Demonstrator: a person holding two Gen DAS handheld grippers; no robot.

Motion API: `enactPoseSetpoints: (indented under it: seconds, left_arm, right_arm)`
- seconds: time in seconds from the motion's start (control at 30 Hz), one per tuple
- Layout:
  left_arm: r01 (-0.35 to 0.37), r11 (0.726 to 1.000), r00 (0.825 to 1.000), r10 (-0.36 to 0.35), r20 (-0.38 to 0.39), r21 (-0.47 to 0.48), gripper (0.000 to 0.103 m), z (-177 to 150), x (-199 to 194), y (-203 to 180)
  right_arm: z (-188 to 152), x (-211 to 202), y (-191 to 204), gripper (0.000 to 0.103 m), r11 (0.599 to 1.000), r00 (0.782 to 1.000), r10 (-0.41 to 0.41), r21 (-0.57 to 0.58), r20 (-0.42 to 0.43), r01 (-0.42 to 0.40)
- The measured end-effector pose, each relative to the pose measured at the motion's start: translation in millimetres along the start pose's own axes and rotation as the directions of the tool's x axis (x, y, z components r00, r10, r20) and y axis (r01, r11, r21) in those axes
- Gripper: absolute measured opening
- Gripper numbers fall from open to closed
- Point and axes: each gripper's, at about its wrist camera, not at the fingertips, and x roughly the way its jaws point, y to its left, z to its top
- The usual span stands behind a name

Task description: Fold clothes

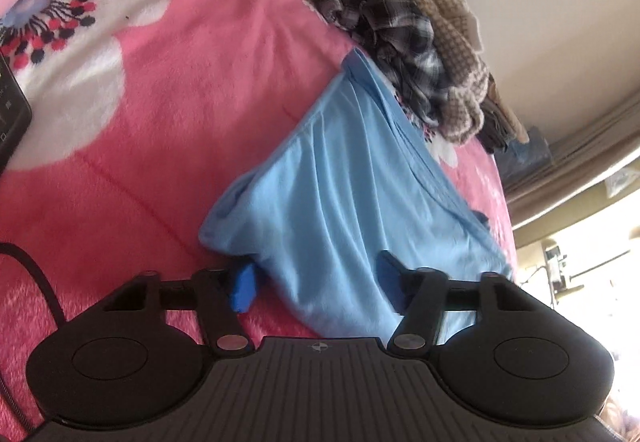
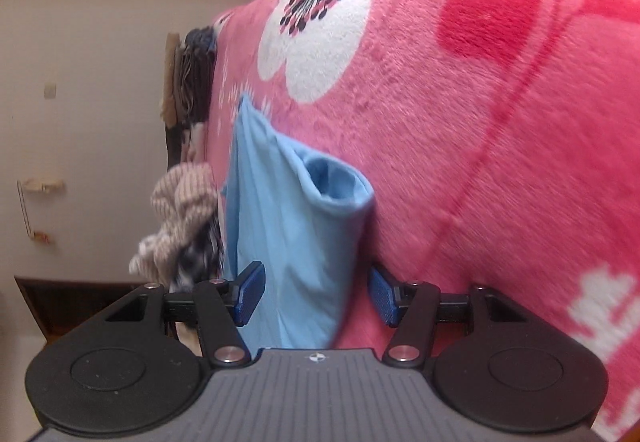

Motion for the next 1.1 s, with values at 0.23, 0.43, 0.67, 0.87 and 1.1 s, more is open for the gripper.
enactPoseSetpoints:
  seconds: [0.23,0.43,0.67,0.87,1.1]
  left_arm:
    - [-0.034,0.999,0.999,0.033,0.039,0.021,0.004,2,-6,-1]
    - [-0.034,0.998,0.995,0.029,0.098,0.053,0.001,-4,-33,-9]
    - [-0.030,0.991,0.996,0.019,0.084,0.128,0.001,-19,-87,-18]
    - [0.011,0.991,0.999,-0.006,-0.045,0.130,0.001,-62,-139,11]
    - [-0.084,0.974,0.996,0.091,-0.023,0.211,0.023,-71,-160,23]
  right_arm:
    - [6,15,-4,0.004,0.999,0.999,-0.021,0.045,0.046,0.019]
    - [-5,-8,-4,0.001,0.999,0.993,0.026,0.043,0.114,-0.031]
    - [-19,-58,-8,0.001,0.997,0.993,0.064,0.030,0.101,-0.068]
    - [-48,-124,-34,0.001,0.999,1.000,-0.004,0.032,0.026,0.003]
    - [-43,-155,-64,0.005,0.991,0.989,-0.129,0.020,-0.075,0.131]
